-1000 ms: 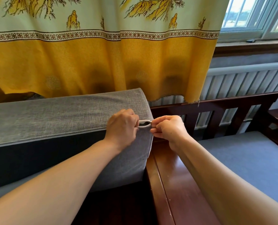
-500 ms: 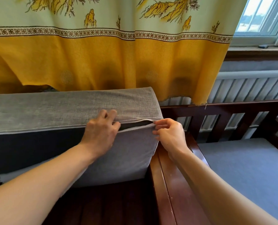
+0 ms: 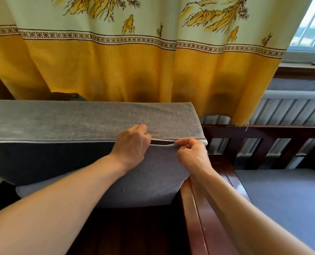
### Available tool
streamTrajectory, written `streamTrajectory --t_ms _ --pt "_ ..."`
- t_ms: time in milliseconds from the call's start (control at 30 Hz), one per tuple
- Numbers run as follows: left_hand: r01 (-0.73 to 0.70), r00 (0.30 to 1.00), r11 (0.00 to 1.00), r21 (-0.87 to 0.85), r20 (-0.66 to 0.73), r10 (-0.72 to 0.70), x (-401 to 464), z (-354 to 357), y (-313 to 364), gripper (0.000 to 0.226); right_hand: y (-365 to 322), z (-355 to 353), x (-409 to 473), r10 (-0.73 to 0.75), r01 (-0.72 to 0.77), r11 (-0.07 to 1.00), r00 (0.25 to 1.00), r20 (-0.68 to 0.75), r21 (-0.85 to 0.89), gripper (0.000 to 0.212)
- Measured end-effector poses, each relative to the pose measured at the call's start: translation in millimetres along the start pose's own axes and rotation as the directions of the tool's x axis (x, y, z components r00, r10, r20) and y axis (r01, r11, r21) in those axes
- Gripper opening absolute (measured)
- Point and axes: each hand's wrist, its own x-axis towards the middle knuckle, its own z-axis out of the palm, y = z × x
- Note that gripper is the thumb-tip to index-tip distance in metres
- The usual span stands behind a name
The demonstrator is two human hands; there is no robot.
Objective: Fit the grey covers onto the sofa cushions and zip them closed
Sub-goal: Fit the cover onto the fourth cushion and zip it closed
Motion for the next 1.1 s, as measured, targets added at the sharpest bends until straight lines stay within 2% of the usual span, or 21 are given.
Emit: streamTrajectory --t_ms 67,167,367,633,833,967,1100 --pt "-0.046 0.998 0.999 0.019 -0.048 0.047 -4 2 -4 0.027 -6 22 -7 -0.031 0.031 0.999 0.998 0.054 -0.008 0.034" --pt "-0.059 0.995 0.993 0.104 -0.074 0.067 -22 9 -24 0.016 -14 52 -16 -0.063 0.066 0.998 0.988 0.139 -0.014 0.035" --pt "0.061 0.998 0.977 0.205 -0.042 -0.054 -75 -12 -115 0.011 -42 118 -41 -0.060 0.059 0.998 0.960 0.274 0.012 0.036" --pt "0.259 0.965 0.940 0.220 -0.020 -0.262 -135 -29 -203 0.017 -75 210 -75 -0.056 0.054 0.998 0.924 0.378 0.018 0.030" --pt "0.398 0.909 0.883 0.247 0.025 -0.416 -181 -34 -269 0.016 -97 274 -97 -0.064 0.053 0.998 0.882 0.468 0.036 0.031" --pt "0.562 0.819 0.797 0.222 -0.016 -0.573 -201 -42 -307 0.012 -102 302 -102 -0.061 0.034 0.997 0.871 0.487 0.064 0.030" --pt "0.578 0.812 0.793 0.191 -0.036 -0.583 -210 -38 -318 0.009 -111 328 -106 -0.081 0.040 0.996 0.829 0.553 0.085 0.032"
